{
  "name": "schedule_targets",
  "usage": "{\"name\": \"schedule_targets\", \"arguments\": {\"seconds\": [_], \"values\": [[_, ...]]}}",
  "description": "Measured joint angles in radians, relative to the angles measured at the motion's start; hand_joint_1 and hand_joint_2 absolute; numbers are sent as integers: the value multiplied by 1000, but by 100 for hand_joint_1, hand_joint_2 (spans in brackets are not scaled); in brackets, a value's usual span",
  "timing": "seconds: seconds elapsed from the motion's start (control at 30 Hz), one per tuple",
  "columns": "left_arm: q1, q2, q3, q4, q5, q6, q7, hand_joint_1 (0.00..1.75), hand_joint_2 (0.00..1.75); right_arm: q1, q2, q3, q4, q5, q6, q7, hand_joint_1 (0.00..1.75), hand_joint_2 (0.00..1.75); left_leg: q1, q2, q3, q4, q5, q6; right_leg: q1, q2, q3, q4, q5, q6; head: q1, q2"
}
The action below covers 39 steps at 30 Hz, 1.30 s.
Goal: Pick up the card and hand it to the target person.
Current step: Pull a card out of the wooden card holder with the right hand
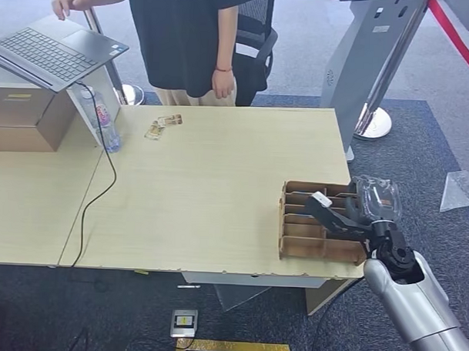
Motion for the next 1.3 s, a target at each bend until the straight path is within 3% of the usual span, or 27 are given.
{"name": "schedule_targets", "arguments": {"seconds": [0.17,0.37,0.47,0.6,0.67,1.13,1.3], "values": [[0,0,0,0,0,0,0,0,175,0,0,0,5,0,0,0,91,175,0,0,0,0,0,0,0,0,0,0,0,0,0,0],[0,0,0,0,2,0,0,0,175,0,0,0,9,0,1,0,88,175,0,0,0,0,0,0,0,0,0,0,0,0,0,0],[0,0,0,0,2,0,0,0,175,0,0,0,11,0,1,0,99,175,0,0,0,0,0,0,0,0,0,0,0,0,0,0],[0,0,0,0,2,0,0,0,175,0,0,0,13,0,1,0,148,175,0,0,0,0,0,0,0,0,0,0,0,0,0,0],[0,0,0,0,2,0,0,0,175,0,0,0,14,0,2,0,155,175,0,0,0,0,0,0,0,0,0,0,0,0,0,0],[0,0,0,0,4,0,0,0,175,-10,0,-4,1,-7,23,-3,157,175,0,0,0,0,0,0,0,0,0,0,0,0,0,0],[1,0,0,0,5,-1,0,0,175,-21,-5,-10,-26,-64,71,-33,161,175,0,0,0,0,0,0,0,0,0,0,0,0,0,0]]}}
